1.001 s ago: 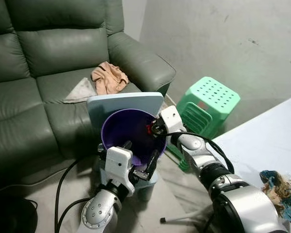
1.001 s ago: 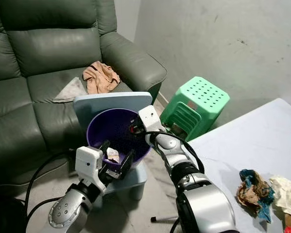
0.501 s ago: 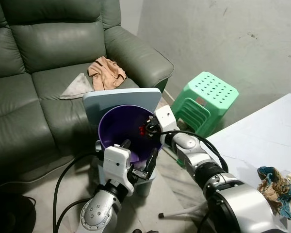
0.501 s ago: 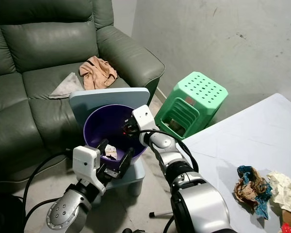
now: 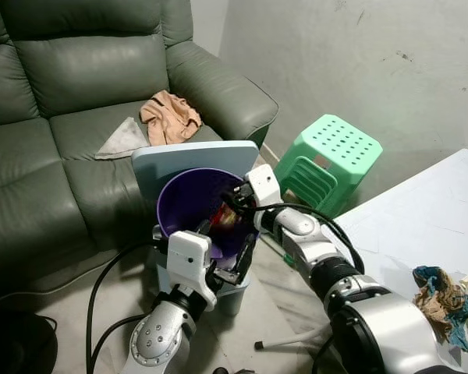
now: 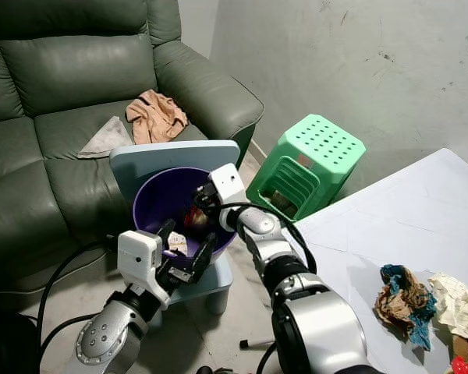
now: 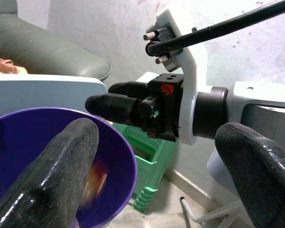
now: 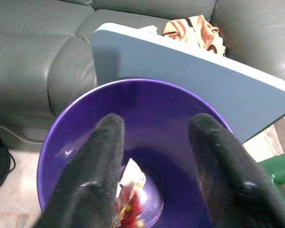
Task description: Picking trash to rubbish bin
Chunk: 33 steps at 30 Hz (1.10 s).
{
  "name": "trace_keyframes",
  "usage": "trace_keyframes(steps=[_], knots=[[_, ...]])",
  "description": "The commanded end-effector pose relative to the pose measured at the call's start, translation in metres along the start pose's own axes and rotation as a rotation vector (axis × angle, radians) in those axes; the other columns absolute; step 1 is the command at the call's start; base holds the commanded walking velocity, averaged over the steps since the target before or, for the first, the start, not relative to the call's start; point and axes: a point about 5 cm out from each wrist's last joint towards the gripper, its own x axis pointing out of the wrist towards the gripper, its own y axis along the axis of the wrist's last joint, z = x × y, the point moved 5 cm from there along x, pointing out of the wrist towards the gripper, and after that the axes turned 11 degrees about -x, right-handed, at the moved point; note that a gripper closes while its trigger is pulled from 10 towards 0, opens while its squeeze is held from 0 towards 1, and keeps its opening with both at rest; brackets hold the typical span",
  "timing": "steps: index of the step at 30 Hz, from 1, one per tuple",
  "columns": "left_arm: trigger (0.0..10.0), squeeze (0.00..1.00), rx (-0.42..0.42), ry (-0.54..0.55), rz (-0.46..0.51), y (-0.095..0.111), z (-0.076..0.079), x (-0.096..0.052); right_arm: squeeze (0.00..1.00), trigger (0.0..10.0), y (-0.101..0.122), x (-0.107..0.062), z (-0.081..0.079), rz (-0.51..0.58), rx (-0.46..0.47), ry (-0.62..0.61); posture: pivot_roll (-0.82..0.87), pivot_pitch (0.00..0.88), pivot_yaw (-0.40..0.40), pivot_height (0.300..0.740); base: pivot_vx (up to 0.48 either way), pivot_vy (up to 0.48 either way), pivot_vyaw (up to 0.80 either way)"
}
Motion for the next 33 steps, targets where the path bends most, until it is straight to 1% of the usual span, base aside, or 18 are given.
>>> trace_keyframes(steps=[1,4,6,7,10,14,17,19,20,21,24,25,27,28,30,31,32,33], knots=[[10.0,0.0,-0.021,0.004,-0.01,-0.003,0.004,-0.001,1.0,10.0,0.002,-0.001,0.005,-0.002,-0.009,-0.009,0.18,0.168,-0.234,0.74,0.0,0.0,0.0],[10.0,0.0,-0.026,0.031,-0.015,-0.004,0.0,-0.004,1.0,10.0,0.001,0.0,0.004,-0.007,-0.01,-0.007,0.18,0.168,-0.236,0.74,0.0,0.0,0.0],[10.0,0.0,-0.037,0.063,-0.018,-0.006,-0.005,-0.007,1.0,10.0,0.0,0.0,0.003,-0.014,-0.014,-0.004,0.18,0.17,-0.237,0.74,0.0,0.0,0.0],[10.0,0.0,-0.037,0.063,-0.018,-0.006,-0.005,-0.007,1.0,10.0,0.0,0.0,0.003,-0.014,-0.014,-0.004,0.18,0.17,-0.237,0.74,0.0,0.0,0.0],[10.0,0.0,-0.043,0.128,-0.012,-0.006,-0.018,-0.018,1.0,10.0,-0.003,-0.001,0.002,-0.023,-0.02,0.003,0.19,0.171,-0.243,0.74,0.0,0.0,0.0],[10.0,0.0,-0.028,0.15,-0.015,-0.006,-0.024,-0.024,1.0,10.0,-0.004,-0.001,0.002,-0.021,-0.011,0.01,0.2,0.168,-0.249,0.74,0.0,0.0,0.0],[10.0,0.0,-0.022,0.162,-0.004,-0.003,-0.028,-0.024,1.0,10.0,-0.003,-0.002,0.002,-0.015,-0.006,0.011,0.21,0.162,-0.249,0.74,0.0,0.0,0.0],[10.0,0.0,-0.015,0.171,0.013,0.001,-0.032,-0.021,1.0,10.0,-0.001,-0.002,0.004,0.001,0.008,0.0,0.21,0.15,-0.247,0.74,0.0,0.0,0.0],[10.0,0.0,-0.01,0.177,0.024,0.004,-0.034,-0.018,1.0,10.0,0.003,-0.002,0.005,0.024,0.008,0.004,0.21,0.15,-0.247,0.74,0.0,0.0,0.0],[10.0,0.0,-0.007,0.184,0.032,0.006,-0.037,-0.013,1.0,10.0,0.007,-0.003,0.008,0.054,0.004,-0.001,0.21,0.131,-0.243,0.74,0.0,0.0,0.0],[10.0,0.0,0.012,0.182,0.056,0.013,-0.039,-0.003,1.0,10.0,0.017,-0.007,0.016,0.134,0.04,-0.009,0.21,0.114,-0.239,0.74,0.0,0.0,0.0],[10.0,0.0,0.012,0.182,0.056,0.013,-0.039,-0.003,1.0,10.0,0.017,-0.007,0.016,0.134,0.04,-0.009,0.21,0.114,-0.239,0.74,0.0,0.0,0.0],[10.0,0.0,0.023,0.191,0.099,0.024,-0.047,0.01,1.0,10.0,0.023,-0.012,0.031,0.177,0.056,-0.068,0.2,0.086,-0.225,0.74,0.0,0.0,0.0],[10.0,0.0,0.026,0.188,0.105,0.026,-0.047,0.012,1.0,10.0,0.025,-0.013,0.033,0.189,0.058,-0.073,0.19,0.077,-0.222,0.74,0.0,0.0,0.0],[10.0,0.0,0.03,0.183,0.126,0.032,-0.05,0.02,1.0,10.0,0.03,-0.018,0.044,0.228,0.073,-0.115,0.19,0.062,-0.215,0.74,0.0,0.0,0.0],[10.0,0.0,0.033,0.179,0.135,0.036,-0.053,0.027,1.0,10.0,0.033,-0.021,0.051,0.254,0.079,-0.139,0.17,0.04,-0.203,0.74,0.0,0.0,0.0],[10.0,0.0,0.033,0.179,0.135,0.036,-0.053,0.027,1.0,10.0,0.033,-0.021,0.051,0.254,0.079,-0.139,0.17,0.04,-0.203,0.74,0.0,0.0,0.0],[10.0,0.0,0.043,0.175,0.137,0.04,-0.057,0.033,1.0,10.0,0.036,-0.025,0.055,0.285,0.087,-0.155,0.16,0.025,-0.194,0.74,0.0,0.0,0.0]])
